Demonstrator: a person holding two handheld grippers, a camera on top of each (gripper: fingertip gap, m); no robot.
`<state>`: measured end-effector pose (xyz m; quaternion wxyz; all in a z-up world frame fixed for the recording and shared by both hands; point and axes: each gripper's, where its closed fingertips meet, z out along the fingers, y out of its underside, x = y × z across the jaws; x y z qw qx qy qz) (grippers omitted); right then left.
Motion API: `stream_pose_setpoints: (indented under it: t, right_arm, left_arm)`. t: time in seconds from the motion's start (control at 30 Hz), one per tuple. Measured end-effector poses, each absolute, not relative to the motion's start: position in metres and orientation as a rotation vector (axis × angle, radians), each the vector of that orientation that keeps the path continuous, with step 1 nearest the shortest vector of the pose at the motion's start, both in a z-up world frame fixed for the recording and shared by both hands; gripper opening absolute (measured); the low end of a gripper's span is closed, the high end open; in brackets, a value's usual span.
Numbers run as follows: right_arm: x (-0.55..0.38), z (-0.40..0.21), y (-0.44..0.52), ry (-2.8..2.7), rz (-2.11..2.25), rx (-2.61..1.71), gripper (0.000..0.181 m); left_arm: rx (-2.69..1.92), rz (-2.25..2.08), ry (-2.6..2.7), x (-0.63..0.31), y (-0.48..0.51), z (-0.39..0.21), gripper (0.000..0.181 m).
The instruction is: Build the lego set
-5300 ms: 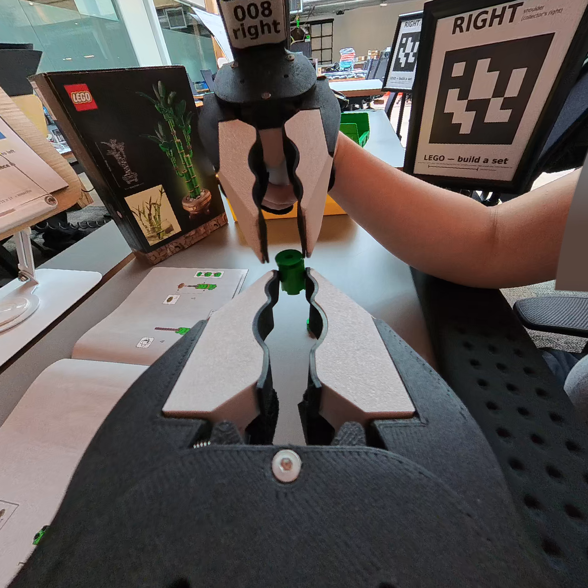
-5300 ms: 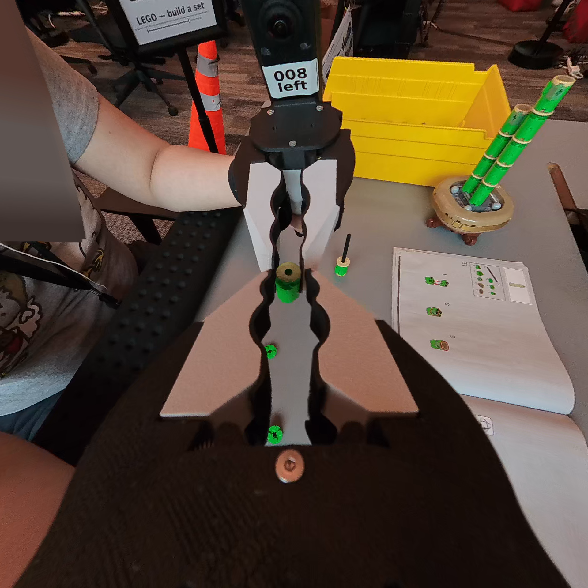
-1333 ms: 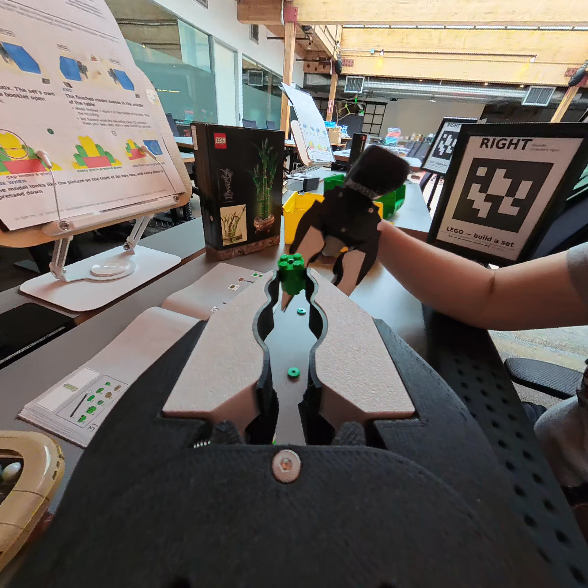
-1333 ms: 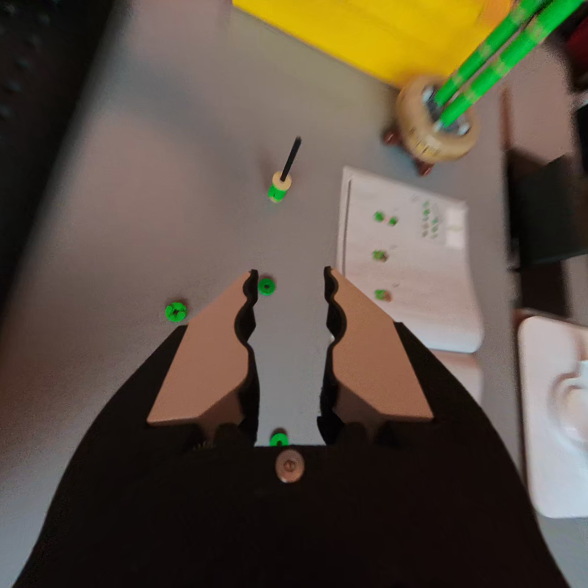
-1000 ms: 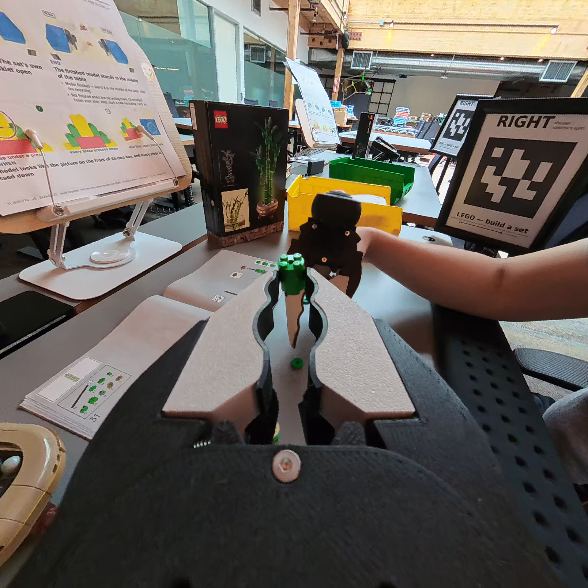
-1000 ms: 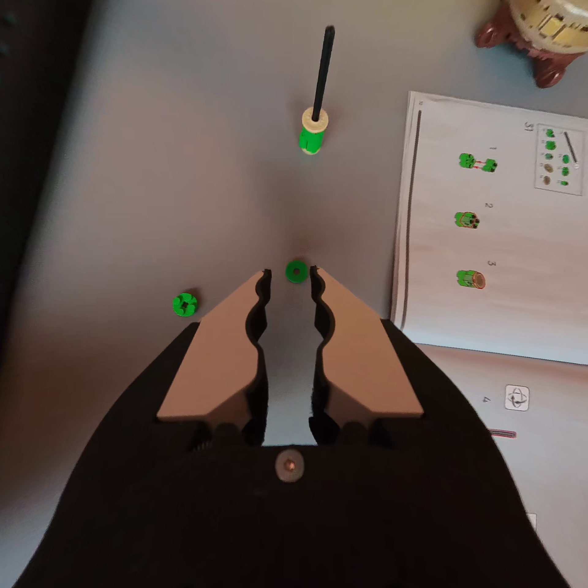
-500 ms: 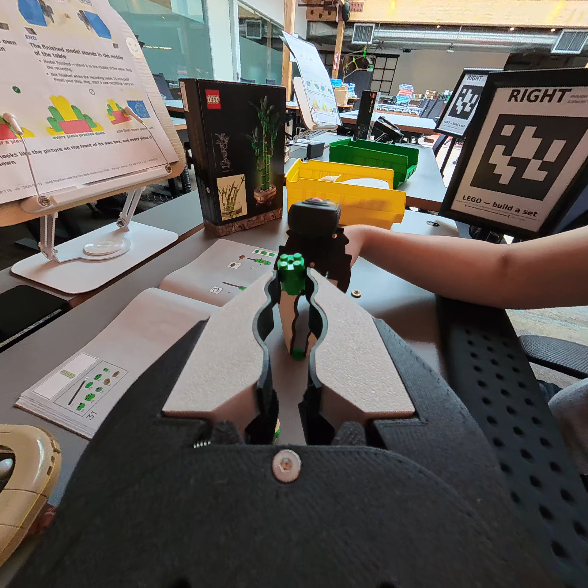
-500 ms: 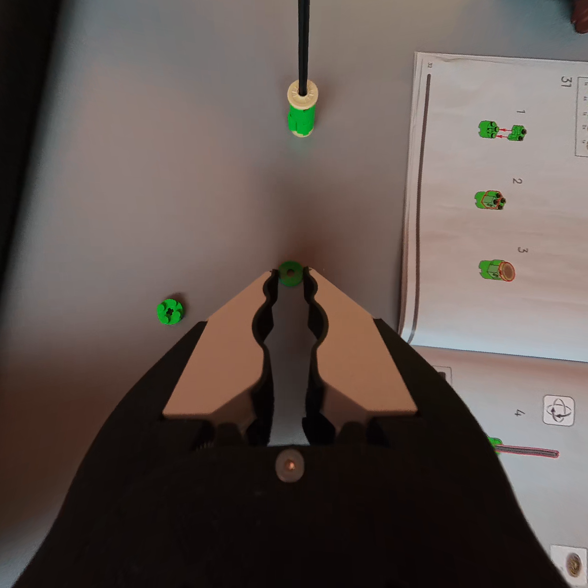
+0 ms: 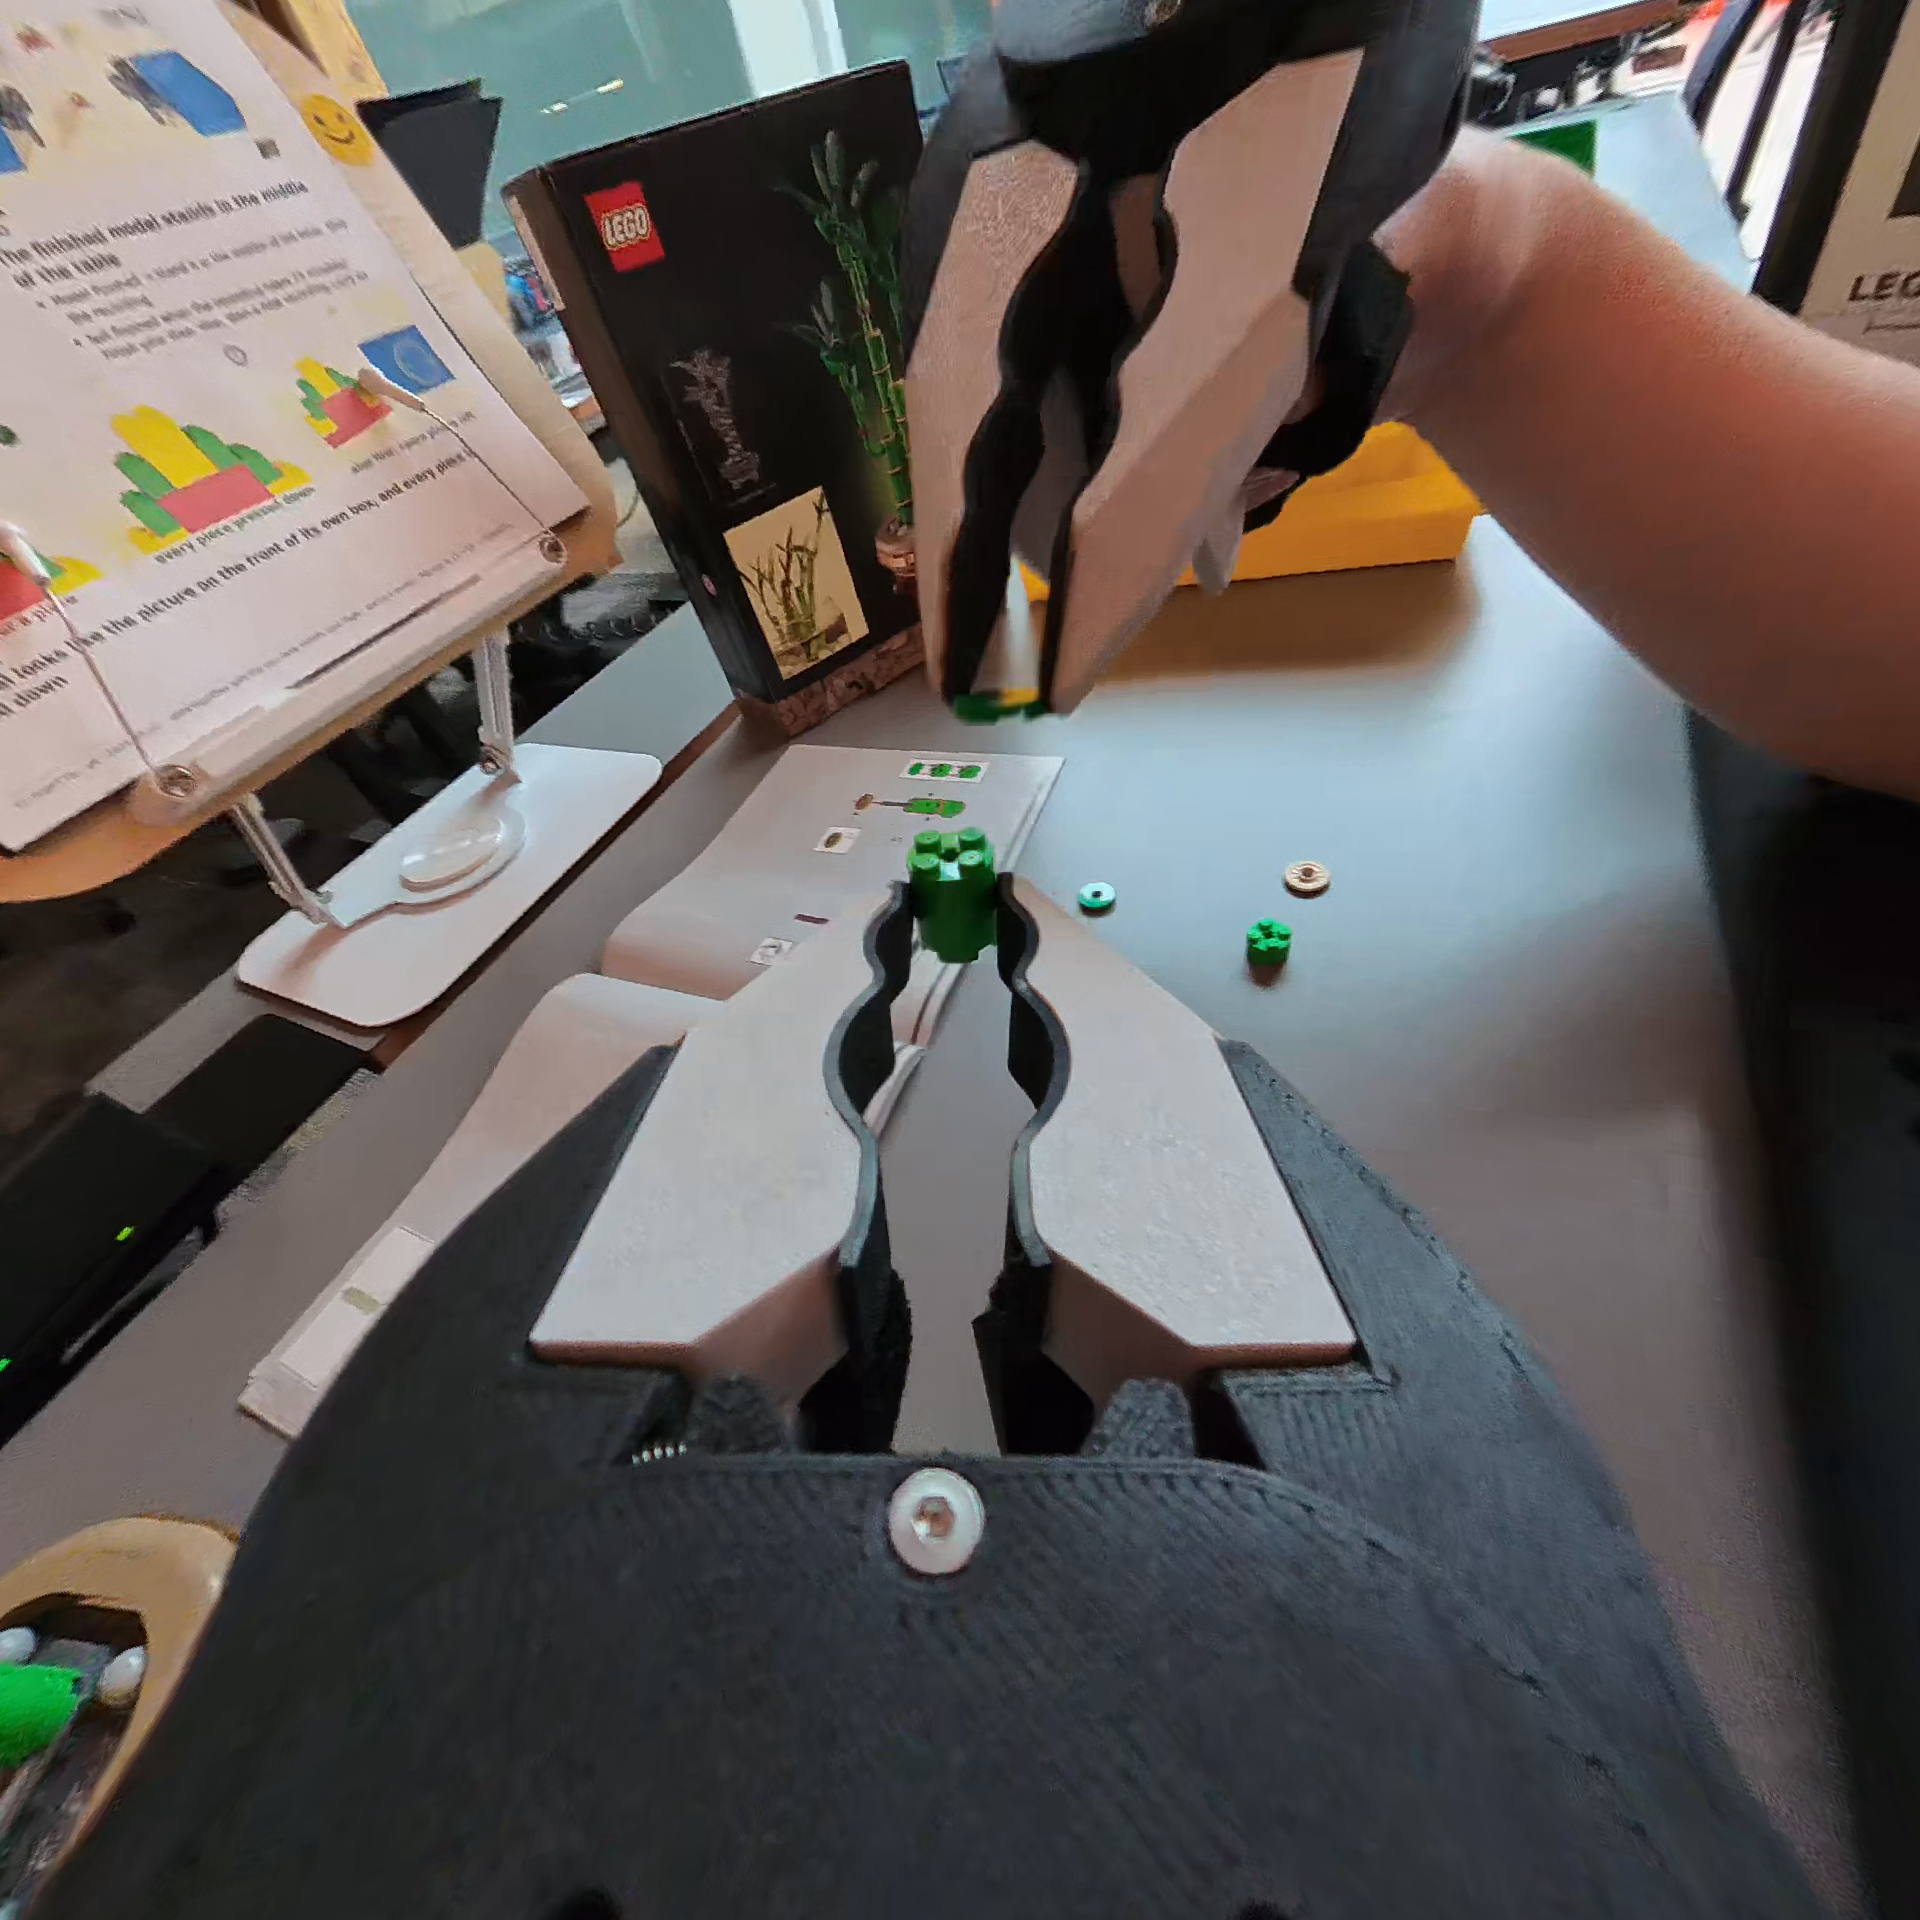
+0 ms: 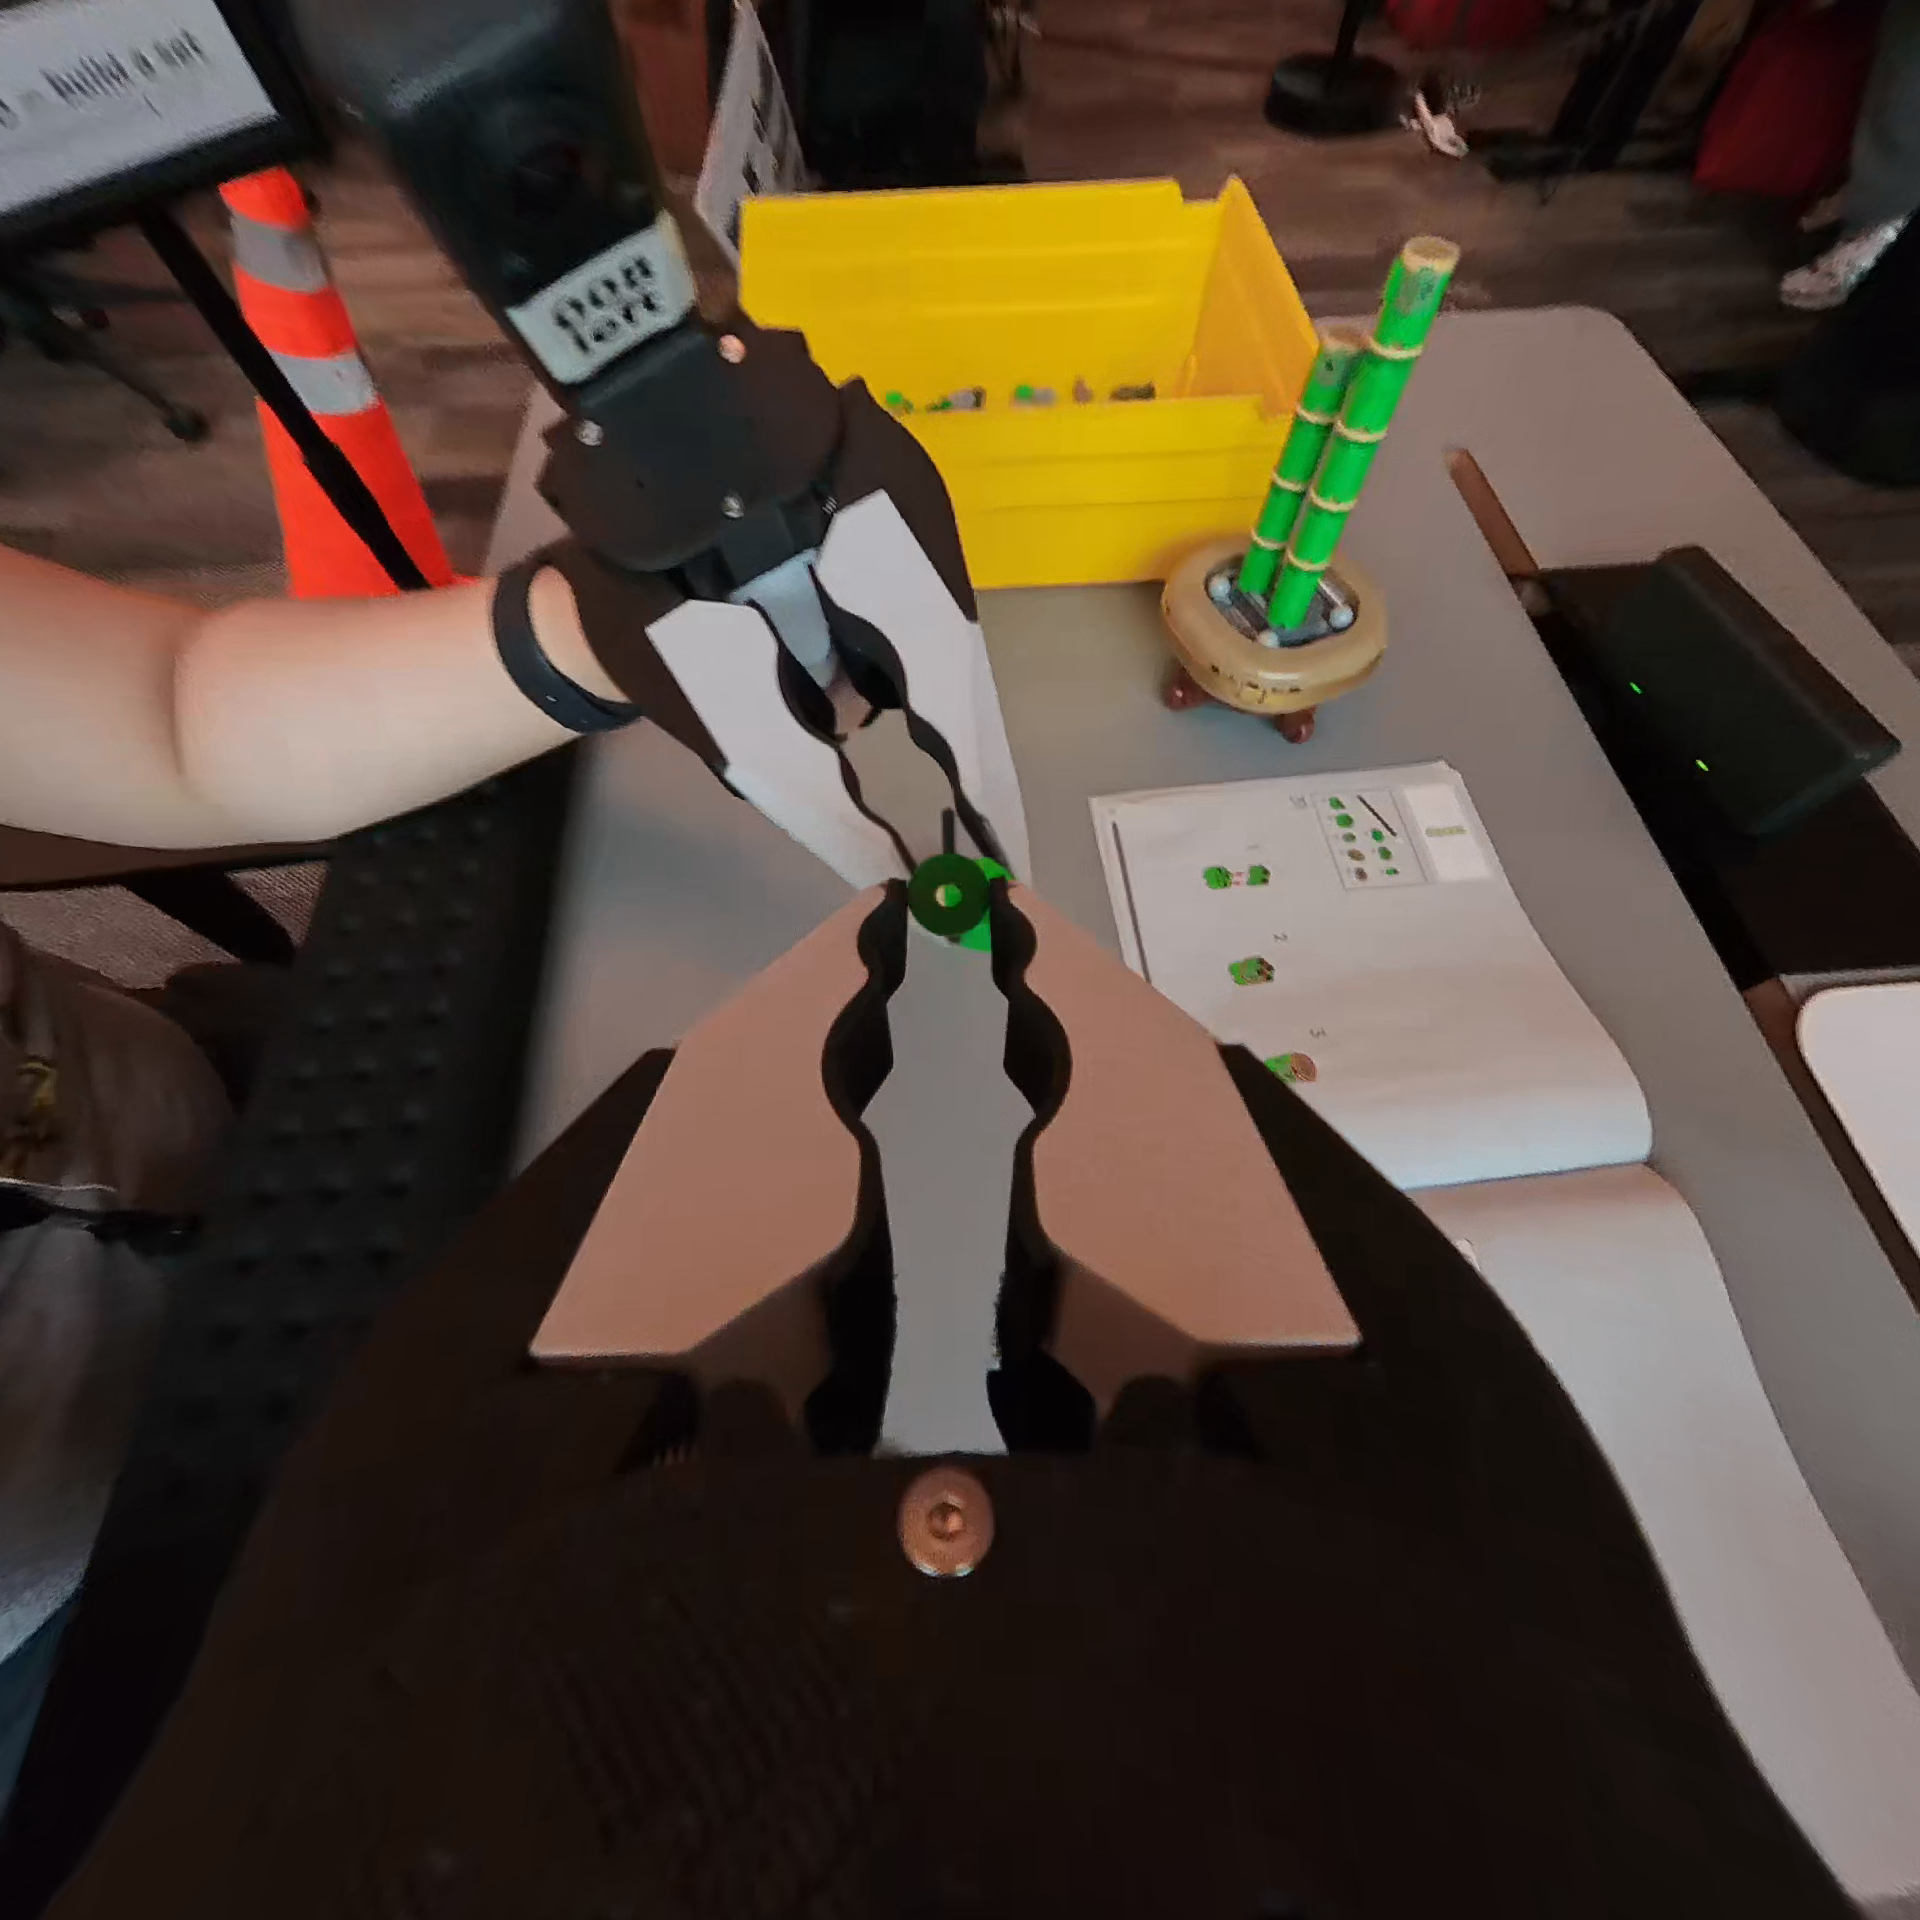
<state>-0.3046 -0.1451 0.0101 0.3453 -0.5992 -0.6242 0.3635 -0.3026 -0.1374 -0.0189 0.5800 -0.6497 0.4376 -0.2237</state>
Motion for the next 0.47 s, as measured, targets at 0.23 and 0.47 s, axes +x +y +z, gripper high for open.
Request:
stream_pose_setpoints:
  t: [0.23, 0.47]
  right_arm:
    - [-0.305, -0.008, -0.147, -1.756, 0.798, -1.478, 0.015]
    - [-0.298, -0.014, -0.162, -1.858, 0.821, -1.456, 0.015]
  left_arm:
    - [-1.502, -0.555, 1.079, -0.294, -0.146, -0.021, 0.014]
    - [-1.486, -0.666, 1.187, -0.281, -0.165, -0.026, 0.014]
